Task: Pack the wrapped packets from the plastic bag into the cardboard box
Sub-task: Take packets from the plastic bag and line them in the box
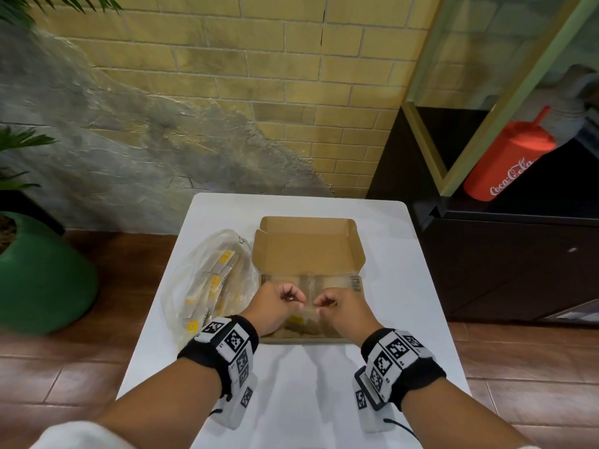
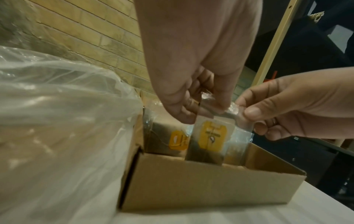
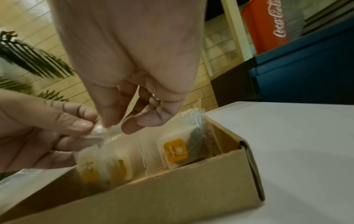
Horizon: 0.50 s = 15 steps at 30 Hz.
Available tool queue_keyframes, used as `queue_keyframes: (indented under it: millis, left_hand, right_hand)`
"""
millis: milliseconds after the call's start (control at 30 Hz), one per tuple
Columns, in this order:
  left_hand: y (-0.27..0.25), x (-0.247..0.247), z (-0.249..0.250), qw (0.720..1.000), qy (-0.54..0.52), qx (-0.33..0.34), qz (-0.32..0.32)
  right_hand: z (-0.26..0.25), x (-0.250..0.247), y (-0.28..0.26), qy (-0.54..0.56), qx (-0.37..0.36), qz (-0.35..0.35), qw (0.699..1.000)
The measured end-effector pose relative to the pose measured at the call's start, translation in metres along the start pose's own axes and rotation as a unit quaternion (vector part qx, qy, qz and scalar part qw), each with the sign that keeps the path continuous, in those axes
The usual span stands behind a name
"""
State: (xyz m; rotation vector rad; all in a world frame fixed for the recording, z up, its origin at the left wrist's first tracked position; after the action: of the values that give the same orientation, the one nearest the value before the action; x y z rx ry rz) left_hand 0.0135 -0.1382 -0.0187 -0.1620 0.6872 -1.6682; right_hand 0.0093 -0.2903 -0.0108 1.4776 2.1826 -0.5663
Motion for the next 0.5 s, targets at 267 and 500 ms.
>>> queue_keyframes:
  millis: [267,500]
  left_hand:
    - [-0.001,-0.013,0.005,0.996,0.071,0.02,0.054]
    - [-0.005,-0.015,0.007,0.906,0.383,0.083,0.16]
  right_hand:
    - [0.006,-0.007,0.001,0.168,0.051,0.053,0.983]
    - [0.029,-0.001,-0.007,-0.033,0.125,-0.081,0.988]
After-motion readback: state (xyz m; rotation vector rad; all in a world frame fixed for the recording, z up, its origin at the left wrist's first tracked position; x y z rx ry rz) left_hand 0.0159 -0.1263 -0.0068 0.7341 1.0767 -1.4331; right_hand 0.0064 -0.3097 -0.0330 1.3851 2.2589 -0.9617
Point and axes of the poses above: each hand's wrist, its own y-axis towards the middle knuckle, its own x-axis out of the palm, z = x × y, the point moved 4 cm from there along y, towards the middle knuckle, and after that the axes turned 15 degrees about -x, right-handed, at the moved point
